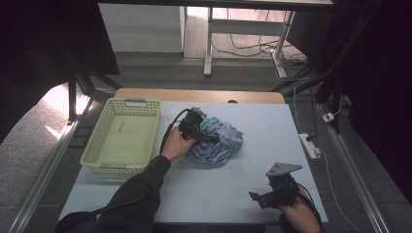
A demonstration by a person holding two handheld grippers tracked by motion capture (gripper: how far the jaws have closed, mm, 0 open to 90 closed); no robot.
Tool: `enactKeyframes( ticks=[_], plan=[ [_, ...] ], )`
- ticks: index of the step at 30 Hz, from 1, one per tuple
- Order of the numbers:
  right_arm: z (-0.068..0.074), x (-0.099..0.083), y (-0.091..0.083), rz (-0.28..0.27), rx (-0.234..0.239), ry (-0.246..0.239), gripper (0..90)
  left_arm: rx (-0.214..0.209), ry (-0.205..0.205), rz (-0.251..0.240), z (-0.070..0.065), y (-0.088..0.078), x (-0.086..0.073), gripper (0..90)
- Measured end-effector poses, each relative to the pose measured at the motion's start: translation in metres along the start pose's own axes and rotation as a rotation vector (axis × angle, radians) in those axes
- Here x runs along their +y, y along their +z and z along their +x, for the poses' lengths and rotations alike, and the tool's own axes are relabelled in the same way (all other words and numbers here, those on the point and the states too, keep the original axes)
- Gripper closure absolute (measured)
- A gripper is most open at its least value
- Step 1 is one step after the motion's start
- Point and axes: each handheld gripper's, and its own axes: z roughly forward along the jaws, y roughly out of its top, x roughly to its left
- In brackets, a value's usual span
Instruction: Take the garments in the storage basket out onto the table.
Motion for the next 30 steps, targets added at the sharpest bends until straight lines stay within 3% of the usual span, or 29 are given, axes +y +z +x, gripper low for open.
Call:
enactKeyframes(
  ticks=[6,14,25,30],
  plan=[
    [0.000,0.000,0.000,-0.001,0.002,0.001,5.4,-0.002,0.036,-0.039,-0.005,-0.019,0.004,2.5],
    [0.000,0.000,0.000,0.001,-0.002,0.010,5.4,-0.030,0.053,-0.089,-0.014,-0.045,0.002,0.5],
    [0.000,0.000,0.000,0.001,-0.002,0.008,5.4,-0.053,0.082,-0.095,-0.020,-0.066,-0.008,0.0],
    [0.000,0.000,-0.001,0.001,-0.006,0.007,5.1,-0.077,0.062,-0.111,-0.017,-0.071,-0.015,0.0]
  ],
)
